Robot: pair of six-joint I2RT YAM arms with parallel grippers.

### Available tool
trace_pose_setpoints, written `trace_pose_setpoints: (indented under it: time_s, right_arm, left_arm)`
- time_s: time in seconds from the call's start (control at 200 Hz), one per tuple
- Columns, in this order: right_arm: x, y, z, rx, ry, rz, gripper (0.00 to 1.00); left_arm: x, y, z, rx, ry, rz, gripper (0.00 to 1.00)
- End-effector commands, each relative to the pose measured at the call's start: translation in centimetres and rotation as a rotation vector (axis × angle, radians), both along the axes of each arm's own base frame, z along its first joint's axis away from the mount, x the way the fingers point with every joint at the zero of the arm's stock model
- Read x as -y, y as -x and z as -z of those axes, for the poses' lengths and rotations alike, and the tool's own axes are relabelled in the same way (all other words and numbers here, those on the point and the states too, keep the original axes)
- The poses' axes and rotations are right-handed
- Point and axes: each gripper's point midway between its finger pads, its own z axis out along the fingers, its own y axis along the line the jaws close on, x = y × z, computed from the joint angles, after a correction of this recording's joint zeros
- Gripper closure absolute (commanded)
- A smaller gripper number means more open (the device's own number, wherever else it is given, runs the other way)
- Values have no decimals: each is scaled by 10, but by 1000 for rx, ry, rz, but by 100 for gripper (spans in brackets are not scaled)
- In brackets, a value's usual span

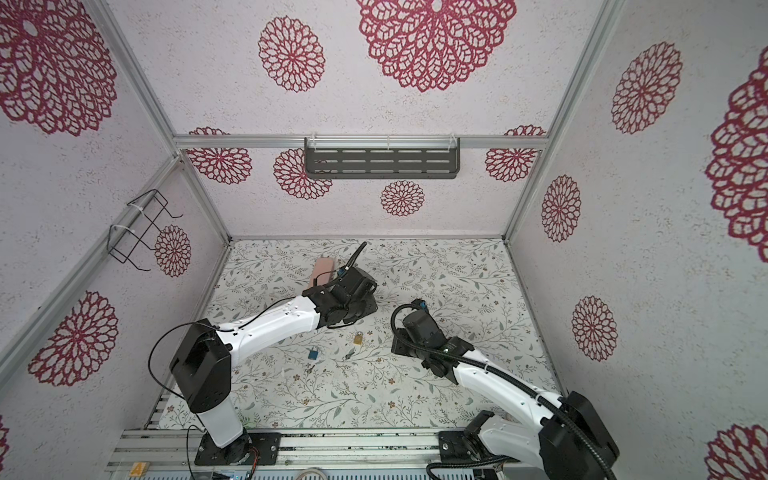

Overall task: Unlock with the key
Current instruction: 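Lift the black padlock with the left gripper toward the right gripper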

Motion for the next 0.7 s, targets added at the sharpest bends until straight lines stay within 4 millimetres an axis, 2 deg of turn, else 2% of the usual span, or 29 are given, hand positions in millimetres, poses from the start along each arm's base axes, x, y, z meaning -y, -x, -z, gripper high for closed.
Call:
trace_pose_setpoints:
  time_s: [0.0,0.265,0.475,0.695]
  right_arm:
    - [-18,-19,-28,135,-90,40,100]
    - [-43,-24,-48,233,-225,37,100]
    - [-60,-30,-51,247,-299,20,100]
    - [-66,-37,-53,243,-340,32,100]
  left_arm:
    - [-5,-10,-27,58,89,-80,100]
    - [-12,-9,-27,51,124,-127,100]
    - [-12,-8,-26,43,146,-138,100]
    - [-14,-6,-26,41,147,-142,100]
